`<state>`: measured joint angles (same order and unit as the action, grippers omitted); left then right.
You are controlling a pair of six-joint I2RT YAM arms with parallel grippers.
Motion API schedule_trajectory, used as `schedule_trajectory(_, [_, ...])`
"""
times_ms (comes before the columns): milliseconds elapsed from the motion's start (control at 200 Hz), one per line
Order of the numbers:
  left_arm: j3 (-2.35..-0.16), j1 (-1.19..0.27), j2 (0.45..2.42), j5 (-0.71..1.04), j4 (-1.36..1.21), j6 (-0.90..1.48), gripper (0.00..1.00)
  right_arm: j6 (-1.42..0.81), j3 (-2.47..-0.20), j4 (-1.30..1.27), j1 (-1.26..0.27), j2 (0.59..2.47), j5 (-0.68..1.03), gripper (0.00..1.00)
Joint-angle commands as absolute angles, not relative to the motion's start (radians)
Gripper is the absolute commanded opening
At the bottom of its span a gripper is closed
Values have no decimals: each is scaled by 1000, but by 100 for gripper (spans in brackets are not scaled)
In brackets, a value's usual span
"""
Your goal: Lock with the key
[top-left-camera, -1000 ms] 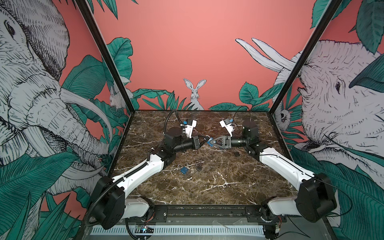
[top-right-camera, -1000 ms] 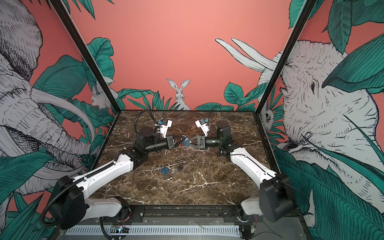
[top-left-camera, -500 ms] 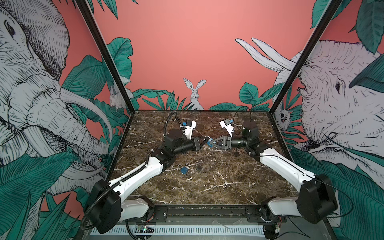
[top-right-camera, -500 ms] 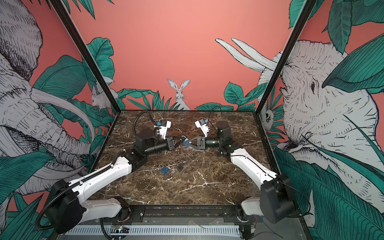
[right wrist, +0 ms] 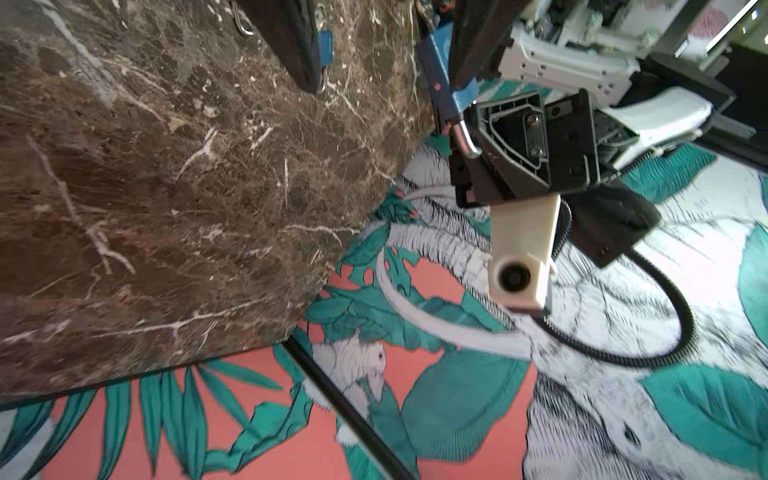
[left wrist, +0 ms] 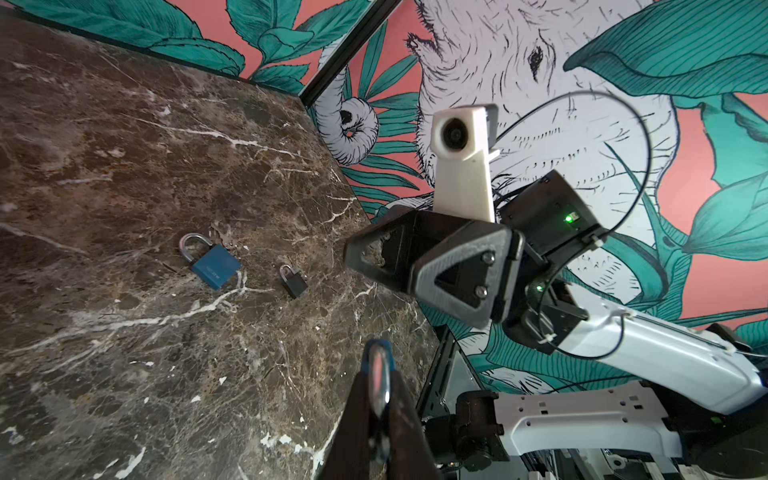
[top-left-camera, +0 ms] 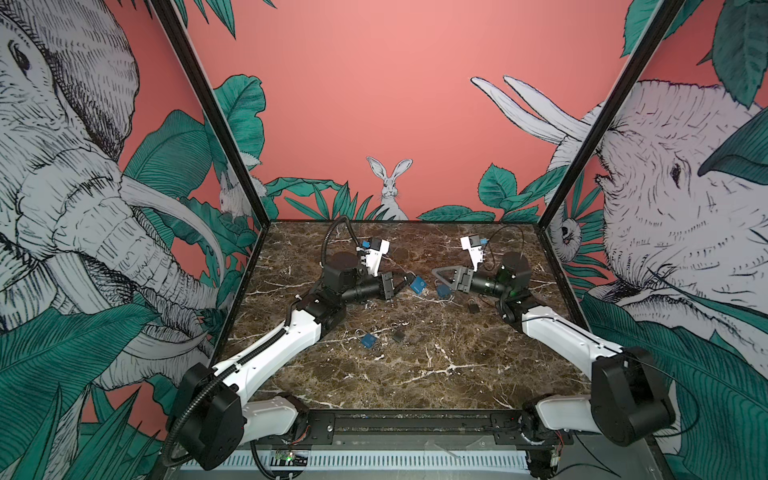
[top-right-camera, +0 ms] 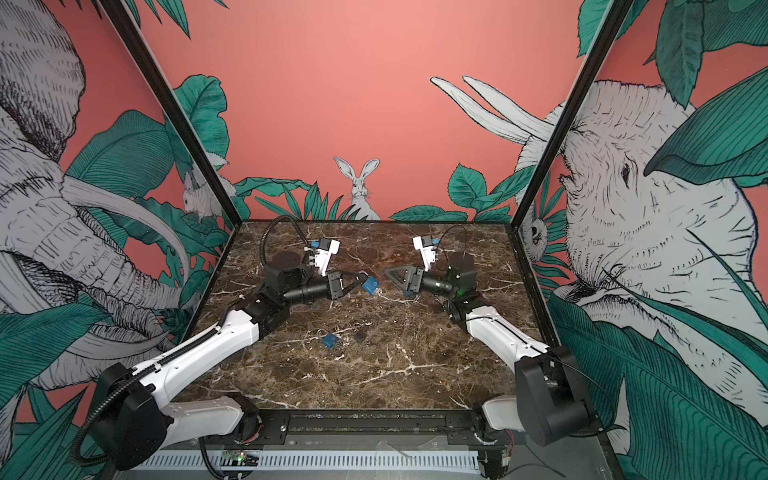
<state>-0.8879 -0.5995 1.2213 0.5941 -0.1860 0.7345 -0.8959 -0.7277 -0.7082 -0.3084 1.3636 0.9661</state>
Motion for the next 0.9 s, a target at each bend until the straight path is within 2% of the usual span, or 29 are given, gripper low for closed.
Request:
schedule_trajectory(0, [-940,-588,1163,574,-177,701,0,-1098,-709,-1042,-299,1397,1019,50])
schedule_trajectory(125, [-959,-584,1159,573,-176,693,0,-1151,-698,-1123,-300,1414,1035,50])
schedule_trajectory(355, [-1007,-583,1182,574,-182,684,0,-1078,-710,-1014,-332,1379,1042,50])
schedule_trajectory(790, [-1055,-583,1255,593,-218,699,0,-959,-776,-827,-406,1334,1066,42])
schedule_trajectory(890, [-1055,-582,1256,594,-221,698,0,-957,-785,-820,-412,1337,1069,36])
